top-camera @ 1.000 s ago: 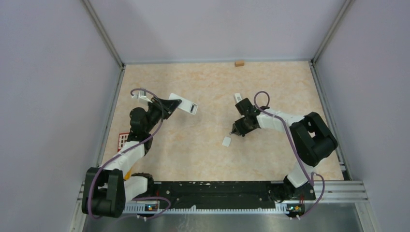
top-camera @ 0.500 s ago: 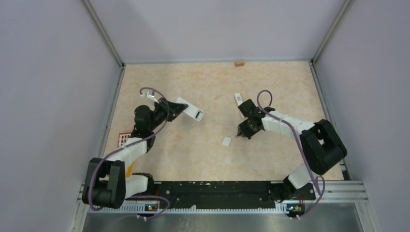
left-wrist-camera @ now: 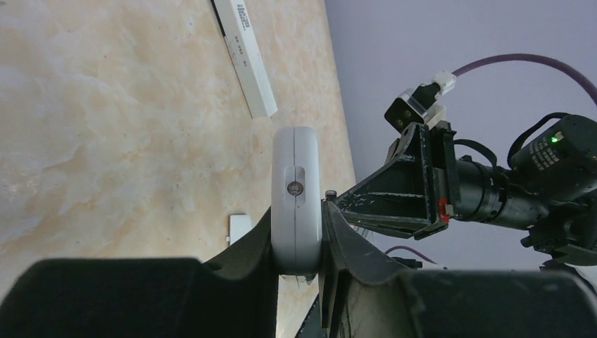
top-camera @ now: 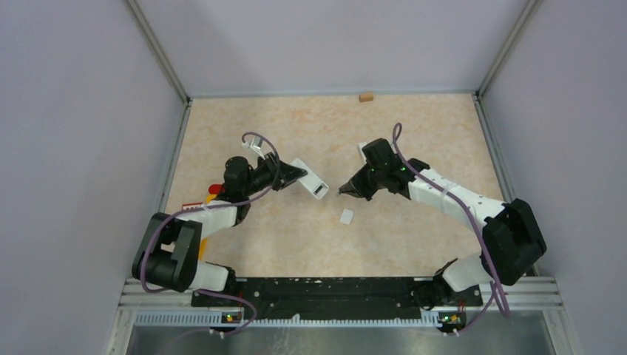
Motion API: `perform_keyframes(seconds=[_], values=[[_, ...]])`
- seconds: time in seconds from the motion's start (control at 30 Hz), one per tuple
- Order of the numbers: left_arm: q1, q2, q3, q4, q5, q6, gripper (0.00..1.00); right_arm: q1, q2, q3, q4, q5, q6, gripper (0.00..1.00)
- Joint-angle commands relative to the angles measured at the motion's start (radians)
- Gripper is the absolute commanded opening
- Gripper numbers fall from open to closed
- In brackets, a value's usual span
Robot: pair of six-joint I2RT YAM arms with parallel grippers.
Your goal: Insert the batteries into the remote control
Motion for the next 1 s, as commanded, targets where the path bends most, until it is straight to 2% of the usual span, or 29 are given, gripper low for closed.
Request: perform_keyframes(seconds=[0.0,0.23,0.53,0.9,0.97], values=[[-0.017,0.026,0.037,0.131,0.037,-0.036,0.00,0.025,-0.013,0.079,0.064,-0.073,0.019,0.00],[-0.028,0.068,0.023,0.237,0.037,-0.103,0.00,0.056,0.029,0.097,0.098,-0.130,0.047,0.00],[-0.032,0.064,0.022,0.239,0.001,-0.103,0.00,0.067,0.043,0.093,0.089,-0.149,0.083,0.00],[-0.033,0.054,0.015,0.241,0.025,-0.105,0.00,0.067,0.075,0.077,0.118,-0.131,0.108,0.00],[-0.033,0.052,0.016,0.239,0.020,-0.107,0.00,0.067,0.077,0.078,0.107,-0.124,0.108,0.10]])
